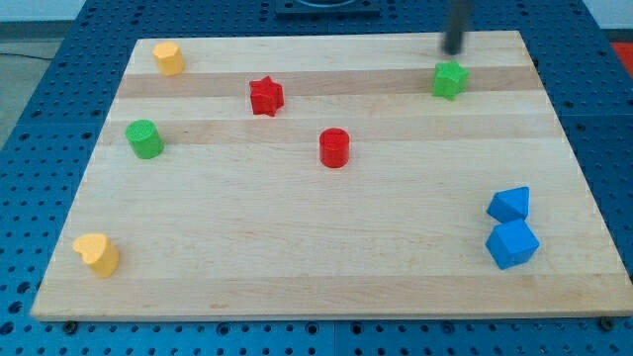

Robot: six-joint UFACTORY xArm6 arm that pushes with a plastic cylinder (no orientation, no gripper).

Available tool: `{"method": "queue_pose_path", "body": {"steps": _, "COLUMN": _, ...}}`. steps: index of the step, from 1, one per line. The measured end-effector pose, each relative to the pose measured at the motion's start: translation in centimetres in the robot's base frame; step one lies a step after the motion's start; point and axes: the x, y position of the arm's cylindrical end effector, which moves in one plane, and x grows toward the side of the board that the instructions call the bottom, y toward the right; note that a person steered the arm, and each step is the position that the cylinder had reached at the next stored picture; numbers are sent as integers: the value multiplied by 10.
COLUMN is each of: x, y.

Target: Move the green star above the red circle

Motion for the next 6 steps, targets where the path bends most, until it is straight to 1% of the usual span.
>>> {"method": "queue_pose_path", "body": {"steps": 1, "x": 9, "y": -1}}
{"method": "queue_pose_path", "body": {"steps": 2, "x": 11, "y": -70}}
{"method": "queue_pose_path", "body": {"steps": 3, "x": 29, "y": -58}}
{"method": "queue_pose_path", "body": {"steps": 4, "x": 77, "y": -36}}
{"method": "queue_pose_path", "body": {"steps": 5, "x": 100, "y": -54}}
{"method": "queue_pose_path", "body": {"steps": 6, "x": 104, "y": -86}}
